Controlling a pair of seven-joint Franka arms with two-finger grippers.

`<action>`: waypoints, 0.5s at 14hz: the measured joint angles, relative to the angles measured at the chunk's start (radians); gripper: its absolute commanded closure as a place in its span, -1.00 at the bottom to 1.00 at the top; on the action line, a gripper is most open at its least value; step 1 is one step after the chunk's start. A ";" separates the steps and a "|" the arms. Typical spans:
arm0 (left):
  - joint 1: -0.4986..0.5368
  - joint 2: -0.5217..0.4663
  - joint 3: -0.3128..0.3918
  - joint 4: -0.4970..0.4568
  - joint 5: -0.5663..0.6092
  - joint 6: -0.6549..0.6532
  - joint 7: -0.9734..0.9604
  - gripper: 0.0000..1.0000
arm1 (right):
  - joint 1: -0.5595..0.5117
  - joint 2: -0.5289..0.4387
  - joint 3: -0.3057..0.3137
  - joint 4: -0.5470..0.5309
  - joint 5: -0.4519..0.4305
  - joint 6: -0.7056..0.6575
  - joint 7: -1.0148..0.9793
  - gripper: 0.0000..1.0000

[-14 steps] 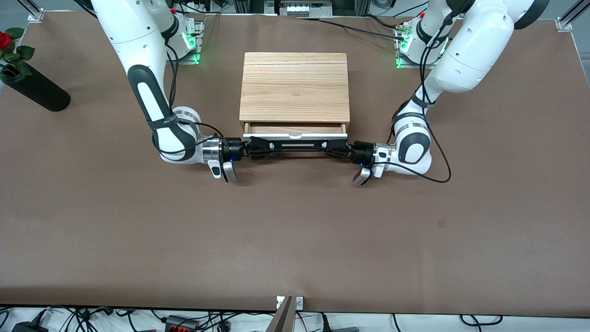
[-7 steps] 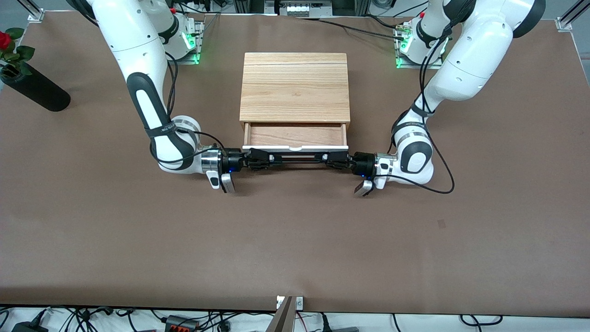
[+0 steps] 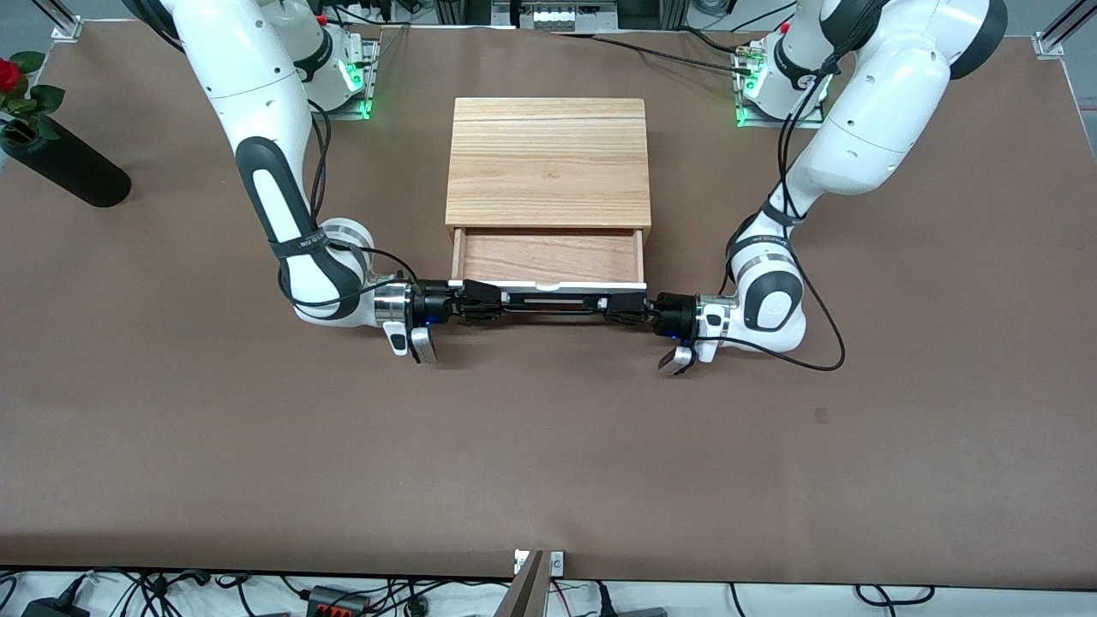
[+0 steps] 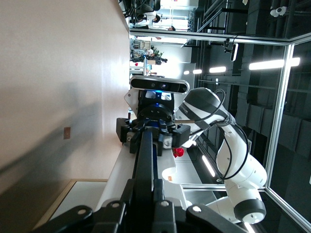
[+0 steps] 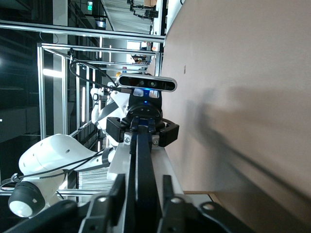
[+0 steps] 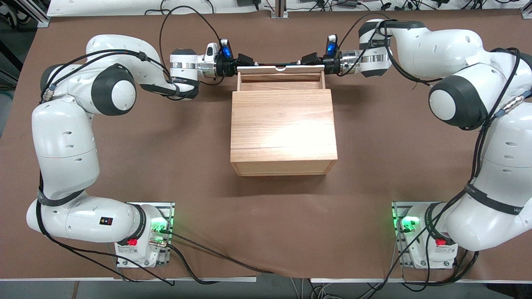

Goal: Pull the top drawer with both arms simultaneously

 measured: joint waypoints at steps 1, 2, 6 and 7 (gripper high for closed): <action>0.000 0.005 0.000 0.006 0.000 -0.001 -0.004 0.16 | -0.001 0.000 0.000 0.002 0.000 0.000 0.000 -1.00; 0.002 0.006 0.000 0.012 -0.004 0.002 -0.019 -0.46 | 0.000 0.000 0.000 0.002 0.000 -0.001 0.000 -1.00; 0.016 0.006 0.004 0.056 -0.003 0.004 -0.075 -0.74 | 0.003 0.000 0.004 0.001 -0.001 -0.004 0.001 -1.00; 0.020 0.005 0.005 0.070 0.002 0.004 -0.082 -0.74 | 0.003 0.000 0.005 0.001 -0.001 -0.004 0.001 -1.00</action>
